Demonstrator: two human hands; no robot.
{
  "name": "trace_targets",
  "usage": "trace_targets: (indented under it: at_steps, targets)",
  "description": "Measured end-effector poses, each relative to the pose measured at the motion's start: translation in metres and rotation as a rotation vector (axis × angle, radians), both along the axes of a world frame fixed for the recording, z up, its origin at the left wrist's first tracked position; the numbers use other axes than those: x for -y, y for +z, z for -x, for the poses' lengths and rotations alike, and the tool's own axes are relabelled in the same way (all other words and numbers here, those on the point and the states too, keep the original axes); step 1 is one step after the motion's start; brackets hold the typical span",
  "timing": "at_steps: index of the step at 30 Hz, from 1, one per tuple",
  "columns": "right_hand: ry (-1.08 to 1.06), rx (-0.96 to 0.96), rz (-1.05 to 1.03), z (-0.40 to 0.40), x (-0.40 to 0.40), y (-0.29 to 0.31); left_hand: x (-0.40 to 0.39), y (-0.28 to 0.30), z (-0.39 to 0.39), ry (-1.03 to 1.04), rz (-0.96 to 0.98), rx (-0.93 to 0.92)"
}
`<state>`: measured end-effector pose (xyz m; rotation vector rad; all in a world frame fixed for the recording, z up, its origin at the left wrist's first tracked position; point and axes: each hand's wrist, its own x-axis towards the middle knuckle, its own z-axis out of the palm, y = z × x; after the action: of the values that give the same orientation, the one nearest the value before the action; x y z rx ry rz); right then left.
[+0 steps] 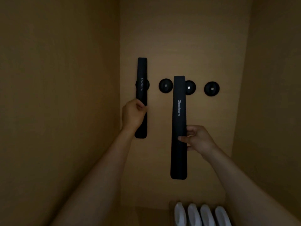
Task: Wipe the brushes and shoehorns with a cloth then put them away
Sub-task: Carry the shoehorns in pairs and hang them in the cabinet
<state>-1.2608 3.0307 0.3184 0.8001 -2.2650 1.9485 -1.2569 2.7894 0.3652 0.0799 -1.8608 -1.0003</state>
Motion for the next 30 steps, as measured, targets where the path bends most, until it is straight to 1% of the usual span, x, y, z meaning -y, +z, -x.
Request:
trace_targets:
  at_steps: [3, 5, 7, 10, 15, 19, 21, 24, 30]
  targets:
    - [-0.004, 0.0, 0.012, 0.0, 0.006, 0.001, -0.027, -0.02, -0.019, -0.21, 0.01, 0.037]
    - [-0.008, -0.005, 0.017, -0.001, 0.01, 0.001, -0.046, -0.034, -0.027, -0.299, 0.04, 0.07]
    - [-0.006, -0.014, 0.012, -0.002, 0.013, 0.001, -0.061, -0.044, -0.031, -0.344, 0.077, 0.099]
    - [-0.002, -0.022, -0.01, -0.004, 0.017, 0.001, -0.071, -0.054, -0.029, -0.304, 0.102, 0.097]
    - [-0.061, -0.01, -0.012, -0.002, 0.017, 0.001, -0.069, -0.05, -0.019, -0.217, 0.058, 0.114]
    - [-0.17, -0.04, -0.029, 0.0, 0.004, -0.001, -0.063, -0.028, -0.005, -0.172, 0.024, 0.126]
    - [-0.192, -0.075, -0.042, 0.0, -0.001, -0.003, -0.059, -0.014, 0.006, -0.147, -0.009, 0.136]
    - [-0.182, -0.118, -0.081, -0.003, -0.007, -0.004, -0.057, 0.009, 0.025, -0.116, -0.015, 0.166]
    - [-0.133, -0.127, -0.089, -0.016, -0.015, 0.005, -0.049, 0.04, 0.05, -0.039, 0.002, 0.222]
